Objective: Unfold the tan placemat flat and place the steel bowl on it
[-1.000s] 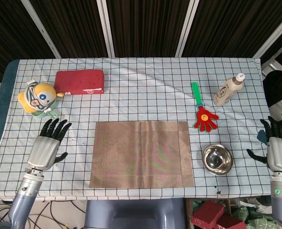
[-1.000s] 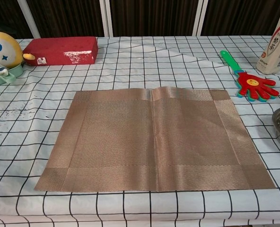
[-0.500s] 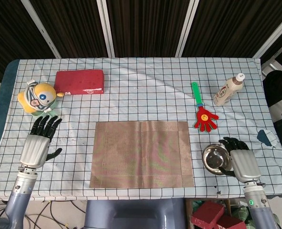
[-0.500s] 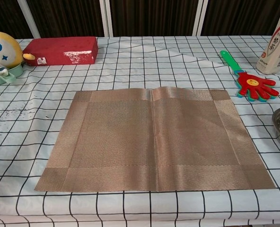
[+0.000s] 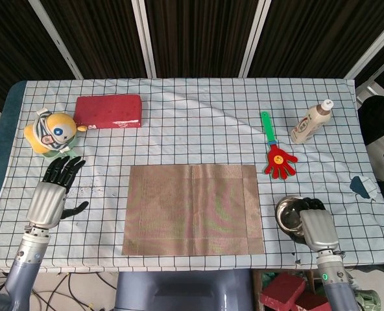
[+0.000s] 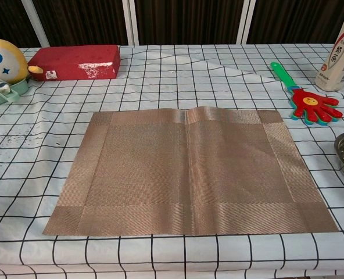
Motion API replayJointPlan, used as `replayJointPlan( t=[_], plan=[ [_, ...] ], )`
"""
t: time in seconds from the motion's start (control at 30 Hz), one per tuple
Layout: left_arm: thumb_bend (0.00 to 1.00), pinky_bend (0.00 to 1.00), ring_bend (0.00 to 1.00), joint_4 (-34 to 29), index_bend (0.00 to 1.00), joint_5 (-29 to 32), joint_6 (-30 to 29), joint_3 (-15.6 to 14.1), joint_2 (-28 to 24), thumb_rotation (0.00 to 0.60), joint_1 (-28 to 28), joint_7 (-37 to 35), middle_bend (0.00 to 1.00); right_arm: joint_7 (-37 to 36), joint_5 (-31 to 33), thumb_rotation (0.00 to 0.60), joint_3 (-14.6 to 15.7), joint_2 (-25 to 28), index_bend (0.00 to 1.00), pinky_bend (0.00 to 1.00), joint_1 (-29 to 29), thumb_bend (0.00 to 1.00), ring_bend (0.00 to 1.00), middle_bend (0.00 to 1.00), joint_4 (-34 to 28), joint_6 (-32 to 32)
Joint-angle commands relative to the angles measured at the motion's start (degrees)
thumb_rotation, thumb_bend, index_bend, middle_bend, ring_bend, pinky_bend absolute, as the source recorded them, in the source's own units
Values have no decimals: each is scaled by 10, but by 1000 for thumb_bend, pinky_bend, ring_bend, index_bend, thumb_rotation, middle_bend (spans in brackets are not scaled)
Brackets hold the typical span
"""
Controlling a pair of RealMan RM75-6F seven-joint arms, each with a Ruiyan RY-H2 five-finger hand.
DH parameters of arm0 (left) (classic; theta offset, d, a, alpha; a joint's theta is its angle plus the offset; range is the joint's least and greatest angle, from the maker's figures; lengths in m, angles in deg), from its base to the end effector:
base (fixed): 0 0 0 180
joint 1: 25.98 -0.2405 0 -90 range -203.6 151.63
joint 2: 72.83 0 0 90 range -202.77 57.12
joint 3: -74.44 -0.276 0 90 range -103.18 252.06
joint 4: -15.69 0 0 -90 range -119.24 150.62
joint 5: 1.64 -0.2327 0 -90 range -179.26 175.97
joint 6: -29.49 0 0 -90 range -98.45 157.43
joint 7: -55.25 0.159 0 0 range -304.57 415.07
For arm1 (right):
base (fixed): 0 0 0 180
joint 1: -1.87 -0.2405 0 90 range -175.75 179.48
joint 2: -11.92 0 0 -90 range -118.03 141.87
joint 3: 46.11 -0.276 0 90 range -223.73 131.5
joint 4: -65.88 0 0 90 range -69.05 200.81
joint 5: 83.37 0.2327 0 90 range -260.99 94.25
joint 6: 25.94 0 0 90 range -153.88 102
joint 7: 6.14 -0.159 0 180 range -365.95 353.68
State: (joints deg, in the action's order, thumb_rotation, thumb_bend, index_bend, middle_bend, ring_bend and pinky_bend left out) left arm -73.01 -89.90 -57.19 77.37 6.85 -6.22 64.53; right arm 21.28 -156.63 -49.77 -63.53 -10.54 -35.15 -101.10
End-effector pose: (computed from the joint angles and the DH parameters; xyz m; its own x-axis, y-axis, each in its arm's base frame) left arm -0.2467 0.2701 0.0623 0.3381 -0.1089 0.9348 0.8894 -0.2877 -0.3552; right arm -0.2826 -0.2307 0.0493 0.4851 -0.1915 0.8532 -0.8717 -0.0285 0.4892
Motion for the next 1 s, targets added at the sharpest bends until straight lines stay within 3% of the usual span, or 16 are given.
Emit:
replayJointPlan(
  t=[0.03, 0.47, 1.0],
  plan=[
    [35, 77, 42, -5, 101, 0, 0, 3, -1, 600, -2, -1, 84, 6, 7, 600, 2, -14, 393, 190, -2, 108, 190, 273, 6, 4],
    [34, 77, 42, -4, 101, 3, 11, 12, -2, 600, -6, -4, 84, 18, 0, 600, 11, -29, 394, 185, 2, 108, 186, 271, 0, -9],
    [35, 77, 42, -15, 101, -6, 8, 19, -8, 600, -13, -7, 80, 77, 33, 600, 11, -57, 417, 178, 6, 107, 130, 208, 45, -19]
  ],
)
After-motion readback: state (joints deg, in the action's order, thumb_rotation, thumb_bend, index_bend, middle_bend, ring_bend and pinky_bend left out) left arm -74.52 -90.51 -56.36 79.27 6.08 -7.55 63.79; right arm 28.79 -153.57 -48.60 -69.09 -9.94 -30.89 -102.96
